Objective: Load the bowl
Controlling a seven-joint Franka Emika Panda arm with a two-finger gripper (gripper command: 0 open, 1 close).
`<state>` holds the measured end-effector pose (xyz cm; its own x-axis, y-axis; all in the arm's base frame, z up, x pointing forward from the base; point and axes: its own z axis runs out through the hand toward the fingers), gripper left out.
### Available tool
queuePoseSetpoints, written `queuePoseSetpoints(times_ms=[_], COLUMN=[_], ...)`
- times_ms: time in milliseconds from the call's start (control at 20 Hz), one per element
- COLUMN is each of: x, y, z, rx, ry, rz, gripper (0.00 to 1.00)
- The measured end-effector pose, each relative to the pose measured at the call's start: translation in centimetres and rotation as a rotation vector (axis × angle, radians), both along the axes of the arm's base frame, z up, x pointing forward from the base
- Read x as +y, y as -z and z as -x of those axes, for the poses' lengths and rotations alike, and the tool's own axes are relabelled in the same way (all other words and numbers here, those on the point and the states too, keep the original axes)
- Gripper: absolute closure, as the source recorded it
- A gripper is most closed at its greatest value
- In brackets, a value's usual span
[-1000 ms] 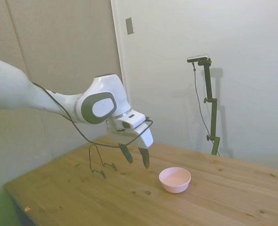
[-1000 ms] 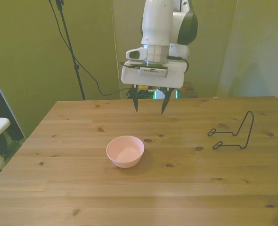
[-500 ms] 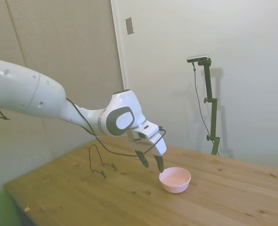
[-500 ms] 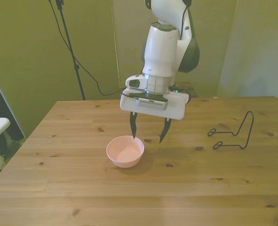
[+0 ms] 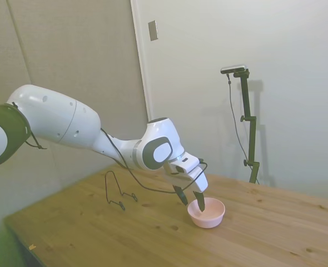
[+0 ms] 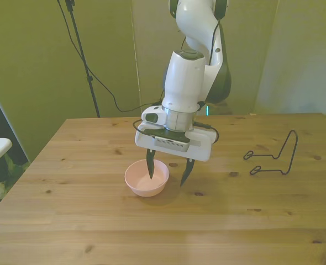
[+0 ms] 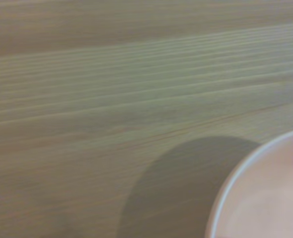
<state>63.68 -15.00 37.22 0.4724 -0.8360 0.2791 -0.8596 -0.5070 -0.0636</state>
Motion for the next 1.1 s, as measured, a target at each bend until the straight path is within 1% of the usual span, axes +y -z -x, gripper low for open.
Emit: queuePoseSetpoints(times_ms=[600,1100], x=[-0.7,-1.3], y=[-0.1,0.6], z=[0.2,0.3], rx=[0.007,0.015], ry=[0.022,0.024], rz=[-0.023,-0.057], gripper=[1.0,1.0])
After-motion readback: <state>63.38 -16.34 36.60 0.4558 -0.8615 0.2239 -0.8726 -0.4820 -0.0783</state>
